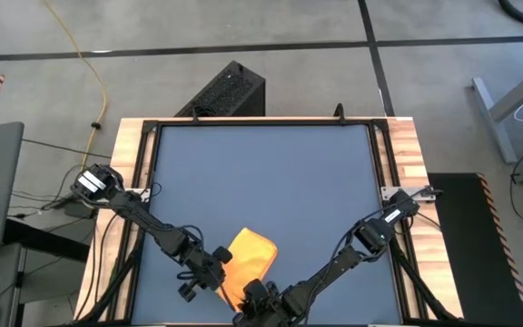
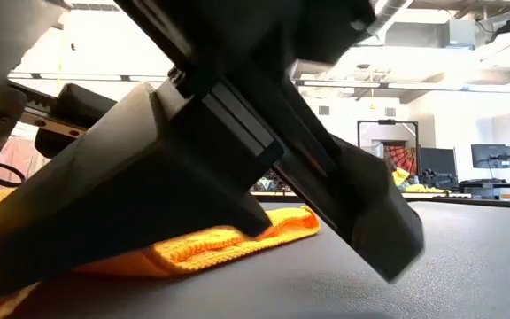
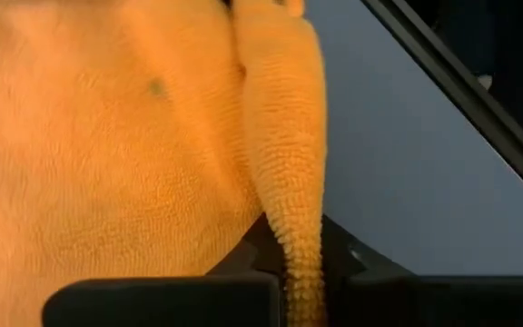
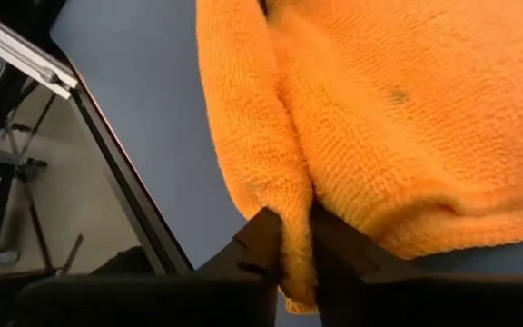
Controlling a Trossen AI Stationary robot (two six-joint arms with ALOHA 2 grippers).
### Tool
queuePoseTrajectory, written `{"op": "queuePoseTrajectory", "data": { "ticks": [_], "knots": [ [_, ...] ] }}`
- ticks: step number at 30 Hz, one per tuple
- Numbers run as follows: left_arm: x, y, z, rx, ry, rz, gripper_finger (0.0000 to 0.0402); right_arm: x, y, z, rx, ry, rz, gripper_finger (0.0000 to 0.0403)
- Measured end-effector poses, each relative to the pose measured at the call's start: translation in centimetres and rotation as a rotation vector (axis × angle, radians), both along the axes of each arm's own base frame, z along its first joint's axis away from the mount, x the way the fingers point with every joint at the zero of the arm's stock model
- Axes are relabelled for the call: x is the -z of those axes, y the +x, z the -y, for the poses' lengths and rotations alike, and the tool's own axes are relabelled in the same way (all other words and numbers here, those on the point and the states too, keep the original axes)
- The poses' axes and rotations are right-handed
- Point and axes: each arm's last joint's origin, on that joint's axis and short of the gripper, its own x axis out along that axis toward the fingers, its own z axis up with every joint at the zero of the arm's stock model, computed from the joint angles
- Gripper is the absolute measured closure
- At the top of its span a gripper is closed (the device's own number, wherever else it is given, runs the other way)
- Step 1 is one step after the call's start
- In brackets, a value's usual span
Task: Roll towel
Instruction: Roll the orange microfiber towel
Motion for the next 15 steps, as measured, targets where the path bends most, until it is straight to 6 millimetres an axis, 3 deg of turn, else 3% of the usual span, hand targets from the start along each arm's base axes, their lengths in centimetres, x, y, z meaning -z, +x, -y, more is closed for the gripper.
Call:
{"op": "queuePoseTrajectory", "data": {
  "ticks": [8,15],
  "knots": [
    [0.3,0.2,-1.2,-0.015,-0.025,-0.092,0.0400,-2.9,0.6,1.2,-0.163,0.021,-0.025,0.0252],
    [0.4,0.1,-1.6,-0.009,-0.019,-0.125,0.0401,-5.8,0.1,1.5,-0.370,-0.108,0.007,0.0220]
  ]
}}
